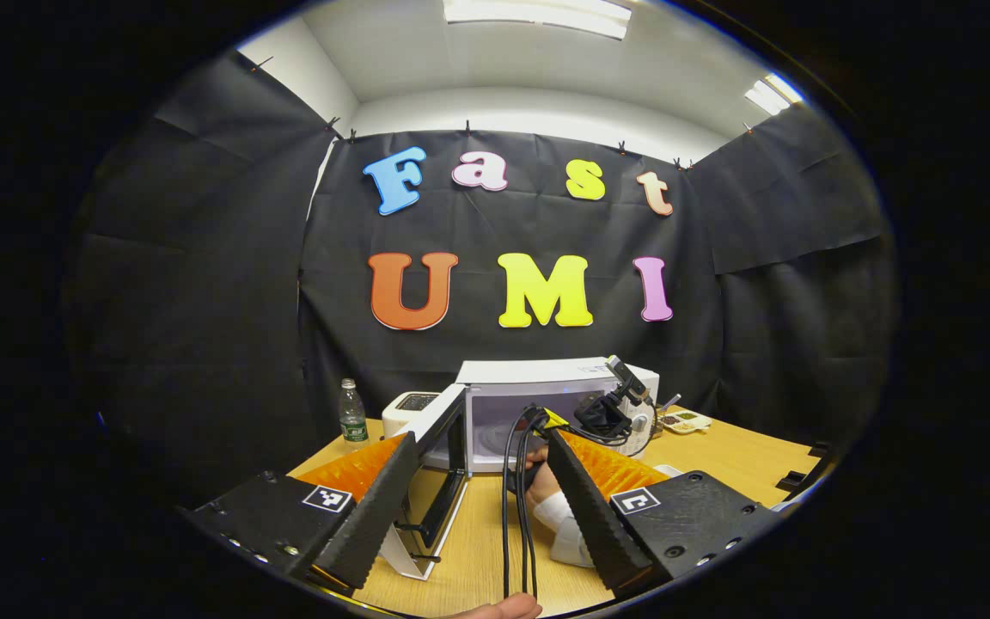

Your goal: Open the microwave oven with the left hand, put the food in, and close the microwave oven.

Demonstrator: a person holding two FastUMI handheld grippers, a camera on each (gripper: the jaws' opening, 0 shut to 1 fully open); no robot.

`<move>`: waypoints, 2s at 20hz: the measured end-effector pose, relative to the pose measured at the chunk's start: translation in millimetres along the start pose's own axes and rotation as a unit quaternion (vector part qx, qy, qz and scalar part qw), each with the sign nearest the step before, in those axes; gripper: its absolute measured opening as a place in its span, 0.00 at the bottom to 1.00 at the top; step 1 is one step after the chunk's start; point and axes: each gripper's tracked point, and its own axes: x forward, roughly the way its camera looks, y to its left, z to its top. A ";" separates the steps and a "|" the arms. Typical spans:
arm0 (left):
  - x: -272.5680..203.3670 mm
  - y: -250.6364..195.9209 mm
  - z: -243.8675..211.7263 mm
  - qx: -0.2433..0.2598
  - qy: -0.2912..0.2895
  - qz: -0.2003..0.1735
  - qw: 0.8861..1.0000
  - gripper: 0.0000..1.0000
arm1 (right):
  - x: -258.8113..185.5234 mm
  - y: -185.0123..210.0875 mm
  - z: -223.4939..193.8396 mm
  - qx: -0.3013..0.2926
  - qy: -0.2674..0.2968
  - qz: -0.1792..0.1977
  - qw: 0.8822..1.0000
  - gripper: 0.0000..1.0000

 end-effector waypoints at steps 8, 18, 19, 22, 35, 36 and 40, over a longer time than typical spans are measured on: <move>1.6 -9.0 -6.0 0.042 0.012 -0.003 0.999 0.94 | 9.3 -11.0 -10.7 -0.047 0.002 -0.047 0.998 0.99; -14.3 -3.5 -1.4 0.029 0.016 0.007 0.999 0.87 | -43.8 -12.9 13.3 -0.074 0.014 -0.021 0.997 0.99; -17.5 -2.3 -0.5 0.028 0.012 0.007 0.999 0.97 | -52.7 -13.2 17.5 -0.080 0.017 -0.015 0.997 1.00; -27.4 1.6 -8.6 0.034 0.017 0.003 0.999 0.97 | -88.8 -16.1 40.3 -0.109 0.019 -0.007 0.994 0.99; -45.2 77.6 0.1 0.017 0.014 0.060 0.998 0.51 | -311.1 -26.8 169.5 -0.331 -0.047 0.059 0.941 0.99; -45.9 80.1 1.1 0.021 0.011 0.057 0.998 0.36 | -328.7 -24.4 176.4 -0.333 -0.054 0.071 0.939 0.99; -46.4 97.8 -12.6 0.005 0.025 0.068 0.997 0.00 | -379.3 -30.0 206.8 -0.356 -0.066 0.093 0.927 0.99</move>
